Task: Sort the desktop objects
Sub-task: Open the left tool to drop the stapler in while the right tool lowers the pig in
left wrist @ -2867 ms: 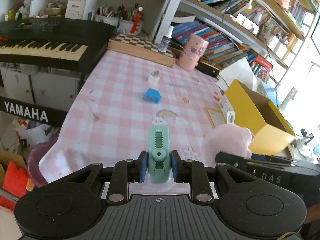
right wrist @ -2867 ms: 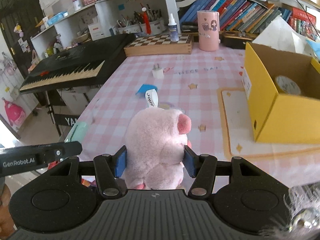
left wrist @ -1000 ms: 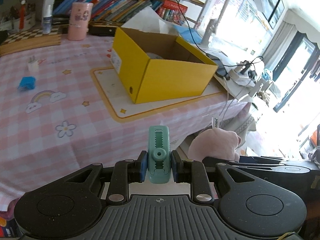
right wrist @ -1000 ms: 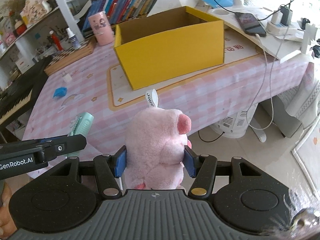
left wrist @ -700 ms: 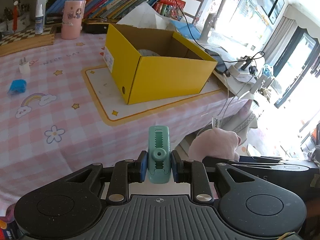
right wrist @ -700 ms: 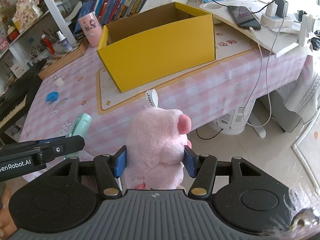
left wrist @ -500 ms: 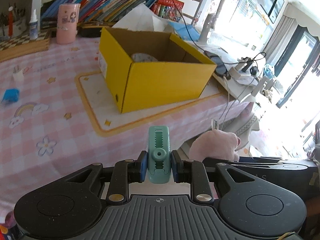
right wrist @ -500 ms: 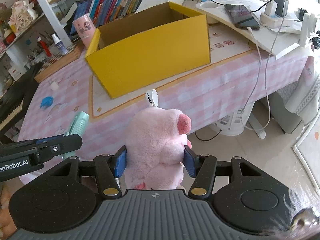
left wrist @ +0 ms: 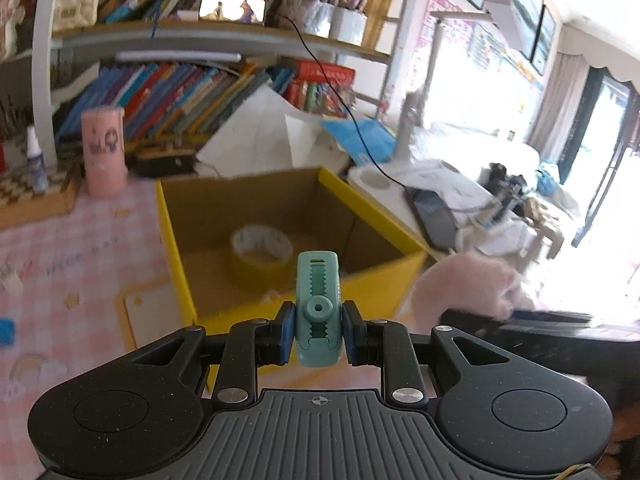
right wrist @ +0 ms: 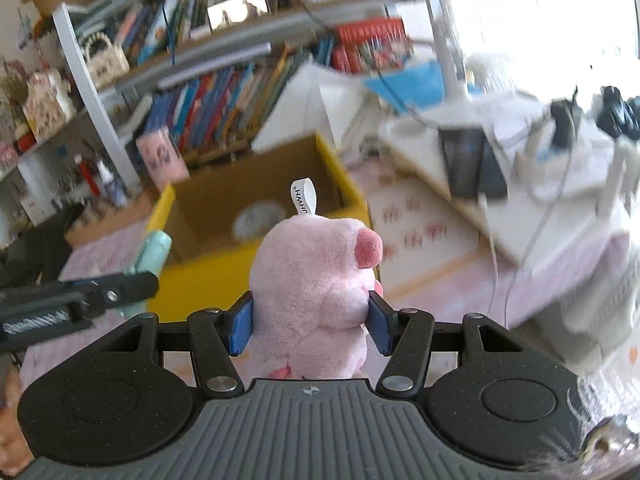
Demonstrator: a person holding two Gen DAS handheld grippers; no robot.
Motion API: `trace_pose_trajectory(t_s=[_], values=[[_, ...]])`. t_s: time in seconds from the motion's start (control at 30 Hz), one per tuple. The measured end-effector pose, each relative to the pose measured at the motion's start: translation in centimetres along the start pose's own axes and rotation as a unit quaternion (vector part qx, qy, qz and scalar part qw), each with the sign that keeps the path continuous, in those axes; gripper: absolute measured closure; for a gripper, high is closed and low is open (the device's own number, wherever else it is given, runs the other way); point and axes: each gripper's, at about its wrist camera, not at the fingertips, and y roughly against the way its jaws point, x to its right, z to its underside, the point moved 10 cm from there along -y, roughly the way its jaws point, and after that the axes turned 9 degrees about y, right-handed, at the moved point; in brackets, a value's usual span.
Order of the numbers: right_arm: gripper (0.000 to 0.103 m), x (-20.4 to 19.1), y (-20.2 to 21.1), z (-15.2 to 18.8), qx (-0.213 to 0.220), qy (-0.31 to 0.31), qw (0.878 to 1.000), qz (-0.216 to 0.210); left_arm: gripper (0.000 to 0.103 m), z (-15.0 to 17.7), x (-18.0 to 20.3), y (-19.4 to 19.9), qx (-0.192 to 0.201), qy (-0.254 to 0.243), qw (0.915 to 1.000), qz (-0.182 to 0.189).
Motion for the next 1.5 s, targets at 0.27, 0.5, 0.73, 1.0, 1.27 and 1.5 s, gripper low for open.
trace_pose_trajectory(t_s=[0.27, 0.5, 0.73, 1.0, 1.27, 1.5], values=[[0.049, 1.2, -1.7, -7.2, 0.064, 0.034, 0.996, -0.047, 0.08, -3.0, 0.1, -5.3, 0.011, 0.001, 0.9982, -0.058], [0.049, 0.6, -5.8, -10.8, 0.074, 0.069, 0.991, -0.085, 0.08, -2.8, -1.0, -10.6, -0.026, -0.003, 0.9933, -0.113], [0.049, -0.9, -11.5, -10.4, 0.017, 0.096, 0.988, -0.12, 0.079, -1.5, -2.2, -11.8, -0.059, 0.016, 0.9885, -0.138], [0.048, -2.4, -16.3, -7.8, -0.056, 0.146, 0.98, -0.12, 0.071, -1.7, -2.4, -10.4, -0.044, 0.014, 0.985, -0.166], [0.032, -3.2, -17.1, -7.1, -0.052, 0.17, 0.977, -0.116, 0.064, -2.3, -2.6, -5.6, 0.005, 0.017, 0.9819, -0.188], [0.019, -3.4, -14.8, -8.4, 0.004, 0.174, 0.979, -0.11, 0.047, -2.3, -4.7, -1.1, 0.055, 0.062, 0.9698, -0.23]])
